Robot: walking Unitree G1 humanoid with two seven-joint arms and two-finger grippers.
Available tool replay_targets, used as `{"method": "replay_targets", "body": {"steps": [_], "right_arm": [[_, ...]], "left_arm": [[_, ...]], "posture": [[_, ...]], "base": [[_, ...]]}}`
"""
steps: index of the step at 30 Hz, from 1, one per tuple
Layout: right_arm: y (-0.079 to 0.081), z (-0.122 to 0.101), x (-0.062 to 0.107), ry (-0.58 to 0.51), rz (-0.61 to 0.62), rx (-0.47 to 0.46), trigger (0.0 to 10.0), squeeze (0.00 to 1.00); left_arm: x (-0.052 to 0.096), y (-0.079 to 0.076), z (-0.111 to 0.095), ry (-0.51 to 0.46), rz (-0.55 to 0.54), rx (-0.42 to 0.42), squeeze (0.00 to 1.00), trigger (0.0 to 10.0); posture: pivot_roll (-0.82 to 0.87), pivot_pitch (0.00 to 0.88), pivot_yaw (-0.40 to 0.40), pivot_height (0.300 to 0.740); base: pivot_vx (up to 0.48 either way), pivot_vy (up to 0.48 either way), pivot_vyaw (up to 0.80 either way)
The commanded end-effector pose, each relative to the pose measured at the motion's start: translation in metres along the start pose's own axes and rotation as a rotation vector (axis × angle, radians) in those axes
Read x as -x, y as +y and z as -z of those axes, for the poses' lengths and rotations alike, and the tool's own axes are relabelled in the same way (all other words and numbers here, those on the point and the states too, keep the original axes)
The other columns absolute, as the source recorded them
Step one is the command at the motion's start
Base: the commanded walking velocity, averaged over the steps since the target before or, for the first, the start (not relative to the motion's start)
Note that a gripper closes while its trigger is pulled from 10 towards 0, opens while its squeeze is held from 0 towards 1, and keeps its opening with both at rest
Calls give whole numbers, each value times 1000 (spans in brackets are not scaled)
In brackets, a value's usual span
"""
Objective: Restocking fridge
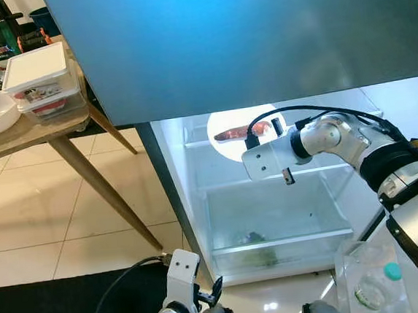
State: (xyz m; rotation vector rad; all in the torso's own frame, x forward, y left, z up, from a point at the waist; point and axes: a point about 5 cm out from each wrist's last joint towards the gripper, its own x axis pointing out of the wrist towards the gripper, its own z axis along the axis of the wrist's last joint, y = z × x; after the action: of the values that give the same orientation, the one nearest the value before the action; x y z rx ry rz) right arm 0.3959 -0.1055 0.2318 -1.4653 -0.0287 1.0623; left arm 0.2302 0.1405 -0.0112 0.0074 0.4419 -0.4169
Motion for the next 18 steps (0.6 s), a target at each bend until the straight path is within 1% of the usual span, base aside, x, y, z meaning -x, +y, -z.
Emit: {"method": "replay_targets", "body": {"steps": [1,2,6,10,12,16,18], "right_arm": [[-10,-2,2,18,55,14,10000,0],[-13,-2,2,29,87,15,10000,0],[-15,-2,2,32,97,15,10000,0],[-20,-2,2,54,142,22,10000,0],[-26,-5,2,66,176,23,10000,0],[-30,-7,1,66,202,18,10000,0],[-32,-9,-2,80,223,13,10000,0]], "left_arm": [[5,2,7,32,-5,-15,0,10000],[5,2,7,32,-5,-13,0,10000],[5,2,7,32,-6,-13,0,10000],[5,2,7,32,-7,-12,0,10000],[5,3,7,32,-9,-12,0,10000],[5,3,8,32,-11,-11,0,10000],[6,3,8,32,-17,-7,0,10000]], "posture": [[59,152,32,631],[59,152,31,631],[59,152,31,631],[57,156,28,631],[55,158,26,631],[54,160,22,631],[59,161,9,631]], "base": [[0,0,0],[0,0,0],[0,0,0],[0,0,0],[0,0,0],[0,0,0],[0,0,0]]}}
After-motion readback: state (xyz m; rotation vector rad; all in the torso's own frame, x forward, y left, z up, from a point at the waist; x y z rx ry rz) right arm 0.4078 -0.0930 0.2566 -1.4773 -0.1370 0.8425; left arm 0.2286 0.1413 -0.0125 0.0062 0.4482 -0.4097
